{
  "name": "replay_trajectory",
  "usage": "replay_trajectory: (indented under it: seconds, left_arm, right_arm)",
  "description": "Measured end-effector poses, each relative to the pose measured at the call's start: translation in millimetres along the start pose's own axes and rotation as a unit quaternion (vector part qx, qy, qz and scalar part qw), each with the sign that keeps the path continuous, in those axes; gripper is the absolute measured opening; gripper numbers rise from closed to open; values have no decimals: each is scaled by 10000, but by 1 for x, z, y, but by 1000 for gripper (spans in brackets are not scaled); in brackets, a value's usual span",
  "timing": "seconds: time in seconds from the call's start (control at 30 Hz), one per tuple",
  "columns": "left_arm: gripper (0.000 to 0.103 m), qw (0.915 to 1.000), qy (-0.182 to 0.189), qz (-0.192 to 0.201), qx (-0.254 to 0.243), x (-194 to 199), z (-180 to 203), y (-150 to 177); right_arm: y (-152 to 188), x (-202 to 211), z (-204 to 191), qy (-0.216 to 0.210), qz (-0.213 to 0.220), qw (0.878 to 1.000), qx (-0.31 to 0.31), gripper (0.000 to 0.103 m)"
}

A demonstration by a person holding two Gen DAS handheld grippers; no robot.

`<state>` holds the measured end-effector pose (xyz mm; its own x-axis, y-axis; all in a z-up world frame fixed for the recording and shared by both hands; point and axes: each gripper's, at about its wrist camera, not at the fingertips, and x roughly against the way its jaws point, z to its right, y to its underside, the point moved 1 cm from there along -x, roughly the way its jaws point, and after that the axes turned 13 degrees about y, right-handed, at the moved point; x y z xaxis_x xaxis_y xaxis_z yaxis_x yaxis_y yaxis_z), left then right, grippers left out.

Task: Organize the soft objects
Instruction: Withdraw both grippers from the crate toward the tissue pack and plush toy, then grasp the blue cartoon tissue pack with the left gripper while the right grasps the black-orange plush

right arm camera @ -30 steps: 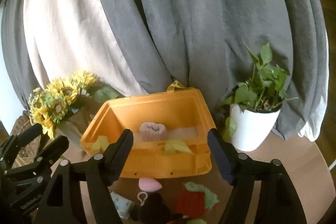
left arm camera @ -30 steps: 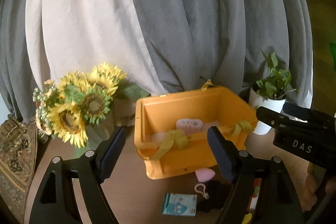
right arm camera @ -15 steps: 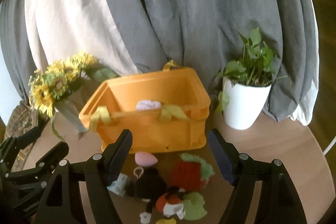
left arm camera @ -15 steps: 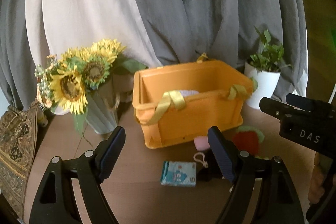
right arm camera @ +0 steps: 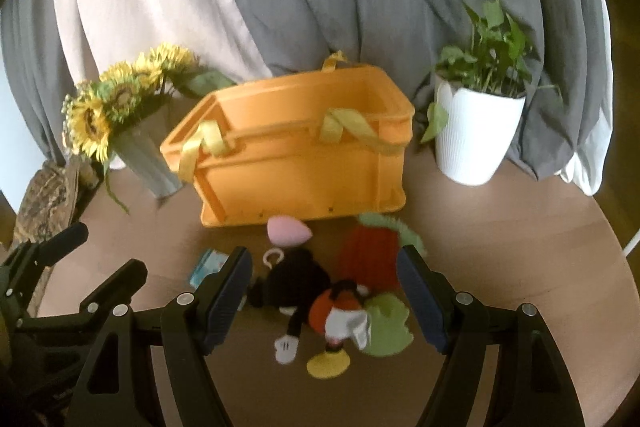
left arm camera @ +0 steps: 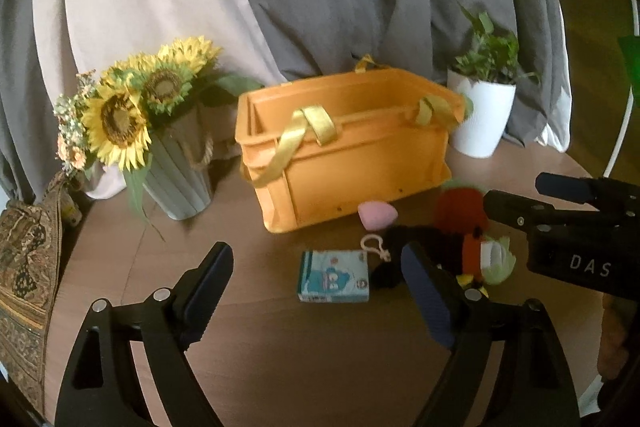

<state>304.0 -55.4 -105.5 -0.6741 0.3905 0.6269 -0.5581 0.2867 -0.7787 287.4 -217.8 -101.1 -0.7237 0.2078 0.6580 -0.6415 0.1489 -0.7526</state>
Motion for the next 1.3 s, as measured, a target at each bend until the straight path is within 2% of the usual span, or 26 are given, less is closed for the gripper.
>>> replay_trajectory:
  seconds: [0.43,0.8,1.07,1.3]
  left_arm:
    - [92,9991,189,-368,-38,-22,-4,23]
    - [92,9962,396,-740,212,-63,-17,30]
    - [92,9937,413,-1028,150,-96,-20,31]
    - [92,9916,449,-1212,108,-119,-20,33]
  right_arm:
    - [26,-14,-8,64,-470,9986,240,76]
    - [32,-47,-20,183,-911,9943,519,75]
    - [36,-76,-21,229,-1243,9903,571,75]
    - [39,-88,-22,282,-1319,9885,677,75]
